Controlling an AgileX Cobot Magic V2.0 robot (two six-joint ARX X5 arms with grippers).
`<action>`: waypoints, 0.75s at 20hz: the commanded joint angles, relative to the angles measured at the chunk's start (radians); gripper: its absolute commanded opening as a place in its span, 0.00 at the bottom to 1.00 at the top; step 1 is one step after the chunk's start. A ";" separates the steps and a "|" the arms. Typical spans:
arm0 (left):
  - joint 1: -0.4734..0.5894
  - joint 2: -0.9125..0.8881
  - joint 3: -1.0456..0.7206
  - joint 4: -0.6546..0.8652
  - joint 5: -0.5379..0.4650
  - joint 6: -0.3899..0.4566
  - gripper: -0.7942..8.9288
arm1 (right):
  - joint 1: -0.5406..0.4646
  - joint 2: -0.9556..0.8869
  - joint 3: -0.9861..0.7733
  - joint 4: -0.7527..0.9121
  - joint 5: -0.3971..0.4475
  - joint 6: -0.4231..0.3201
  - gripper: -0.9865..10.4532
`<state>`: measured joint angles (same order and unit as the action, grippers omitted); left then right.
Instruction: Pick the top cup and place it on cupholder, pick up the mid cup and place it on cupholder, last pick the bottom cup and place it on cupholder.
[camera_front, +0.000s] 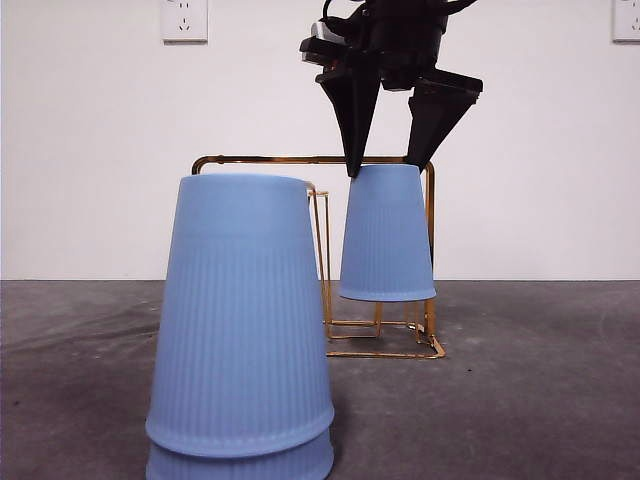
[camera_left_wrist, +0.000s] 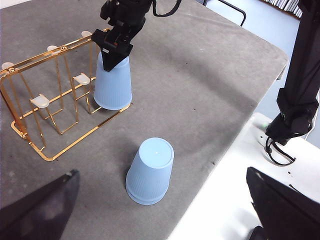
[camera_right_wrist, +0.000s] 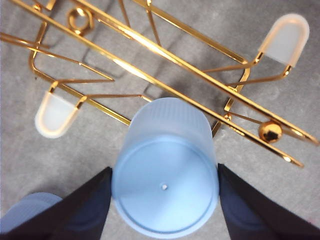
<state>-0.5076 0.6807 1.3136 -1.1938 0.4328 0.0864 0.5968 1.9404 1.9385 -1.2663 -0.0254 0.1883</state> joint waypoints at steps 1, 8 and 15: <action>-0.006 0.005 0.021 0.008 0.000 -0.001 0.63 | 0.000 0.016 0.025 0.006 0.000 0.007 0.41; -0.006 0.027 0.021 0.006 0.000 -0.028 0.63 | -0.003 -0.057 0.032 -0.055 -0.002 0.004 0.48; -0.013 0.221 0.021 0.008 0.000 -0.027 0.63 | -0.003 -0.429 -0.012 -0.151 0.023 -0.047 0.48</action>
<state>-0.5140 0.8894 1.3155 -1.1946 0.4316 0.0605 0.5861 1.5017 1.9133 -1.3426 -0.0040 0.1555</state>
